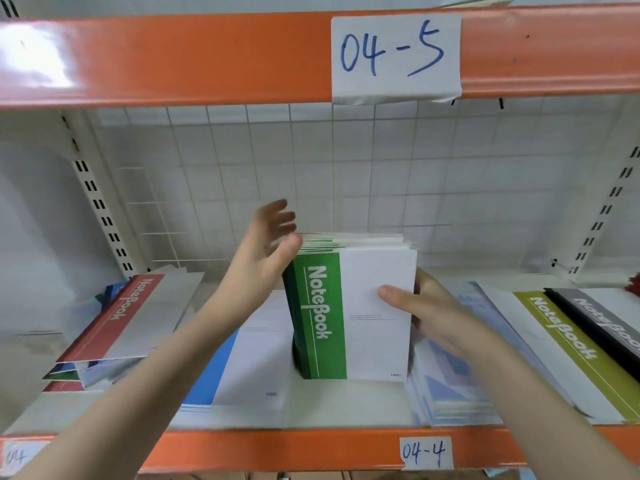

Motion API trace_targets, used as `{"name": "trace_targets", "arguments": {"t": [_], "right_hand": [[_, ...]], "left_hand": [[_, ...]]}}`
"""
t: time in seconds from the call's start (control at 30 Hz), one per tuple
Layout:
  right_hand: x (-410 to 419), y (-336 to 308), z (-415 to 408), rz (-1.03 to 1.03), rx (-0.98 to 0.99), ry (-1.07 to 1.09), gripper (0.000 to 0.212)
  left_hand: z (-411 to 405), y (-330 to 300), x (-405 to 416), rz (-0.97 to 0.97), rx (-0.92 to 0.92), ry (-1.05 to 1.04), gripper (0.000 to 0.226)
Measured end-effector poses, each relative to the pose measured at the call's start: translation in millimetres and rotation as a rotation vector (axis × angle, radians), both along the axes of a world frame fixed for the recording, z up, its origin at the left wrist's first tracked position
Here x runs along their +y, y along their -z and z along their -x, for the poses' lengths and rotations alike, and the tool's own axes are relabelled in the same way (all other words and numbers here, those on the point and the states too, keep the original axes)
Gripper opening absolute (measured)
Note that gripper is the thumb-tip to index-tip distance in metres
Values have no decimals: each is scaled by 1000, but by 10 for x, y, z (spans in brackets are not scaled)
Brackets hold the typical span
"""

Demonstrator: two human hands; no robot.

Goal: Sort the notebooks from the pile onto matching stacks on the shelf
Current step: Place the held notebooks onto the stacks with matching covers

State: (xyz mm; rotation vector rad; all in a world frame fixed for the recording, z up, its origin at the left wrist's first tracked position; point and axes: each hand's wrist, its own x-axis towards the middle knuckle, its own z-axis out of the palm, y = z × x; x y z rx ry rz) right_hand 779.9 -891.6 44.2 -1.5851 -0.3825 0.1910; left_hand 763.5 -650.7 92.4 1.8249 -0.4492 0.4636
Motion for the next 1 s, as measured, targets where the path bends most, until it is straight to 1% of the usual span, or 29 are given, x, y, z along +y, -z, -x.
{"name": "trace_targets", "arguments": {"t": [0.03,0.07,0.1,0.13,0.17,0.23,0.3,0.4,0.47,0.5,0.57,0.6,0.7,0.73,0.83,0.9,1.0], "right_hand": [[31,19,11,-25,2,28,59],[84,39,26,-62,5,79,57],[150,58,38,-108,4,144,56],[213,67,59,-148,-9,204,55],[273,69,71,-175,-35,248,55],[351,71,87,-177,-95,291,57],[369,72,109,-182,-139,308,59],[313,73,134,-191,-150,302,64],[255,42,138,-154,-161,283,59],[239,29,130,-146,-161,263,59],[261,24,113,-148,-159,246,71],[290,31,111,-154,-161,257,76],[350,71,79,-169,-176,308,74],[348,86,73,-165,-182,309,74],[313,129,84,-123,-185,291,81],[293,136,95,-83,-194,301,76],[303,89,82,-53,-232,336,75]], "left_hand": [[29,110,-36,84,105,4,58],[49,216,-97,119,170,-11,53],[55,305,-175,150,199,-34,43],[71,356,-264,195,217,-65,33],[83,374,-339,251,226,-98,28],[86,364,-424,329,210,-150,29],[97,346,-456,340,196,-166,32],[142,334,-404,318,186,-141,40],[162,372,-335,282,210,-130,52],[168,398,-303,260,244,-116,53],[200,467,-285,232,315,-52,38],[215,505,-294,229,332,-22,35],[212,568,-306,214,311,-12,57],[200,593,-286,186,292,-16,60],[161,665,-178,51,301,-3,58],[166,671,-124,-23,315,19,59],[195,593,-109,-40,318,31,65]]}}
